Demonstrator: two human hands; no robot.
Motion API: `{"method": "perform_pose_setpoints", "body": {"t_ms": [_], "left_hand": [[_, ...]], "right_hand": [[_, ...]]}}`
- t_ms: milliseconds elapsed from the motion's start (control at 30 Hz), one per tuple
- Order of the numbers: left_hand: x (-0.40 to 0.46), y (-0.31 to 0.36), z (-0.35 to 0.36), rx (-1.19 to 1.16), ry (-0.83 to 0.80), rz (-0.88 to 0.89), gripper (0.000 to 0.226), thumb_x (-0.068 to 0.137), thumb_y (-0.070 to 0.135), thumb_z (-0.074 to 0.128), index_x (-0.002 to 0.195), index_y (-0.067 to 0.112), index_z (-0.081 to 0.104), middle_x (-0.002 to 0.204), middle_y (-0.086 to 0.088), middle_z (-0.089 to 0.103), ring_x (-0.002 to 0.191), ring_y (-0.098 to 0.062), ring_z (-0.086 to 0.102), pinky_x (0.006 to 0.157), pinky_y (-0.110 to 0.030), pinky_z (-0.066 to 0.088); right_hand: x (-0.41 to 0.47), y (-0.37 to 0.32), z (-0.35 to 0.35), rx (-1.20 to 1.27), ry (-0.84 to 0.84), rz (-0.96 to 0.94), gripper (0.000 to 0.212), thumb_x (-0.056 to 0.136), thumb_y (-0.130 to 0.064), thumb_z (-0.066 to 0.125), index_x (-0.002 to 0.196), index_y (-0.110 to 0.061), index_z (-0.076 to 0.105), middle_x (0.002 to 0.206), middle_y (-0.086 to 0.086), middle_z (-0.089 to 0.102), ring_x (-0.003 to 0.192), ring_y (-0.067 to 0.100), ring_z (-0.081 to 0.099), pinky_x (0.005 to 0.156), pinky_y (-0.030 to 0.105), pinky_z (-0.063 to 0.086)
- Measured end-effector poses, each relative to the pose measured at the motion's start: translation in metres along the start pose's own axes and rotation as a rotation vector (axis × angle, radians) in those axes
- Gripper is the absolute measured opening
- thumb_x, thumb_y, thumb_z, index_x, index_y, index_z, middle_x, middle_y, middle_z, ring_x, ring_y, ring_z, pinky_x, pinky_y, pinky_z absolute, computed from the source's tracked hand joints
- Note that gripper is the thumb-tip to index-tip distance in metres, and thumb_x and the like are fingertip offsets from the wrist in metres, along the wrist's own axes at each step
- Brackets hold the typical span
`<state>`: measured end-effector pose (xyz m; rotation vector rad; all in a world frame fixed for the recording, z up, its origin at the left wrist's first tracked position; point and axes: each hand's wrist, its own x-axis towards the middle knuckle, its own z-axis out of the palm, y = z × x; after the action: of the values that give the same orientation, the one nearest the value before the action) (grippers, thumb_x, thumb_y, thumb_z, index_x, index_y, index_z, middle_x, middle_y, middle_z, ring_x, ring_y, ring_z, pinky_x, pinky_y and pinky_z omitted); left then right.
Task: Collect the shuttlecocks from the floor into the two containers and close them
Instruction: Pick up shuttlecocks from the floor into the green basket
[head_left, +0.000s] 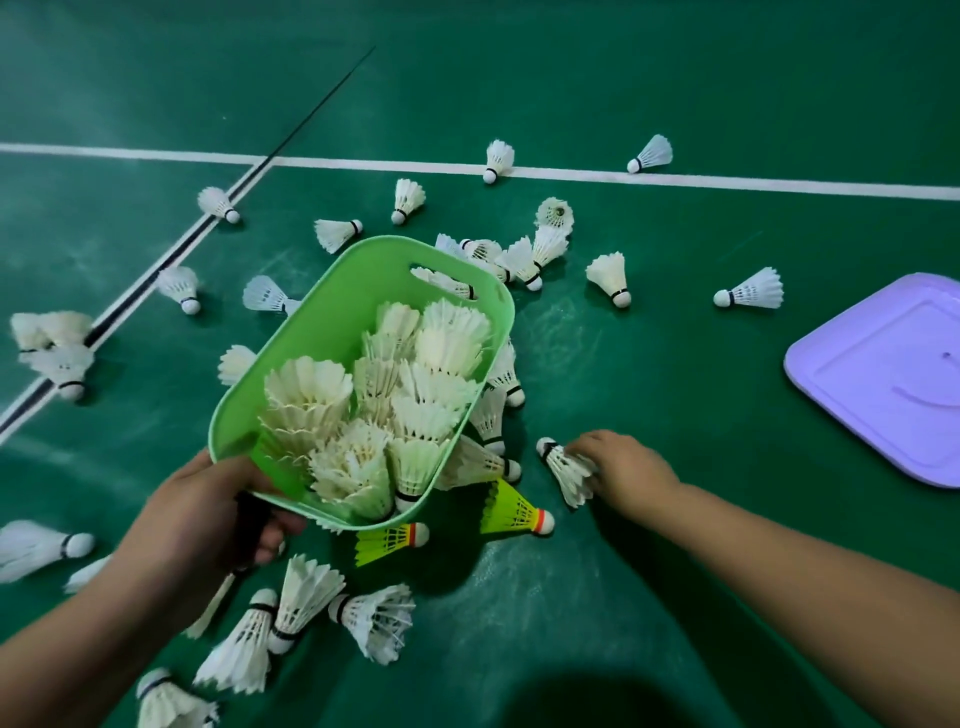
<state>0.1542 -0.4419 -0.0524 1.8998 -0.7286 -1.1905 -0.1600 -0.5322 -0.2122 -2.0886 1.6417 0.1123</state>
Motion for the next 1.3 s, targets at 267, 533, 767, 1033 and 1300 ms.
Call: {"method": "perform_pose_setpoints", "body": {"t_ms": [267, 533, 767, 1033, 1300], "left_hand": [[-0.008, -0.01, 0.003, 0.094, -0.077, -0.016, 0.013, 0.084, -0.006, 0.038, 0.085, 0.0, 0.049, 0.045, -0.022, 0.055, 0.029, -0.021, 0.04, 0.032, -0.019, 0.034], [-0.026, -0.002, 0.031, 0.195, -0.209, 0.047, 0.019, 0.085, -0.008, 0.037, 0.083, 0.005, 0.051, 0.05, -0.027, 0.056, 0.034, -0.023, 0.04, 0.038, -0.022, 0.034], [-0.039, 0.0, 0.04, 0.201, -0.288, 0.017, 0.025, 0.086, -0.007, 0.035, 0.086, 0.012, 0.052, 0.051, -0.025, 0.056, 0.035, -0.023, 0.041, 0.037, -0.023, 0.035], [-0.048, 0.006, 0.045, 0.205, -0.338, 0.02, 0.031, 0.087, -0.008, 0.035, 0.088, 0.017, 0.054, 0.051, -0.026, 0.056, 0.033, -0.023, 0.041, 0.037, -0.022, 0.034], [-0.027, 0.0, 0.009, 0.165, -0.239, -0.067, 0.014, 0.083, -0.005, 0.04, 0.091, -0.004, 0.052, 0.047, -0.027, 0.054, 0.027, -0.021, 0.038, 0.032, -0.019, 0.033]], "right_hand": [[-0.009, -0.006, -0.108, 0.941, 0.786, 0.293, 0.016, 0.094, -0.015, 0.047, 0.097, -0.007, 0.06, 0.08, 0.007, 0.058, 0.068, 0.02, 0.051, 0.064, 0.033, 0.041], [-0.042, -0.083, -0.147, 0.724, 0.006, -0.115, 0.019, 0.092, -0.02, 0.054, 0.076, -0.013, 0.06, 0.057, -0.001, 0.05, 0.049, 0.012, 0.04, 0.049, 0.024, 0.034], [-0.046, -0.099, -0.152, 0.916, -0.097, -0.069, 0.02, 0.096, -0.019, 0.049, 0.085, -0.008, 0.062, 0.057, 0.003, 0.048, 0.038, 0.006, 0.033, 0.04, 0.018, 0.026], [-0.045, -0.119, -0.117, -0.155, 0.023, -0.091, 0.017, 0.091, -0.01, 0.05, 0.075, -0.013, 0.048, 0.064, 0.0, 0.04, 0.059, 0.018, 0.043, 0.053, 0.025, 0.031], [-0.032, -0.135, -0.105, 0.419, 0.455, -0.347, 0.019, 0.096, -0.027, 0.05, 0.095, -0.009, 0.053, 0.08, 0.006, 0.063, 0.068, 0.021, 0.057, 0.059, 0.033, 0.048]]}}
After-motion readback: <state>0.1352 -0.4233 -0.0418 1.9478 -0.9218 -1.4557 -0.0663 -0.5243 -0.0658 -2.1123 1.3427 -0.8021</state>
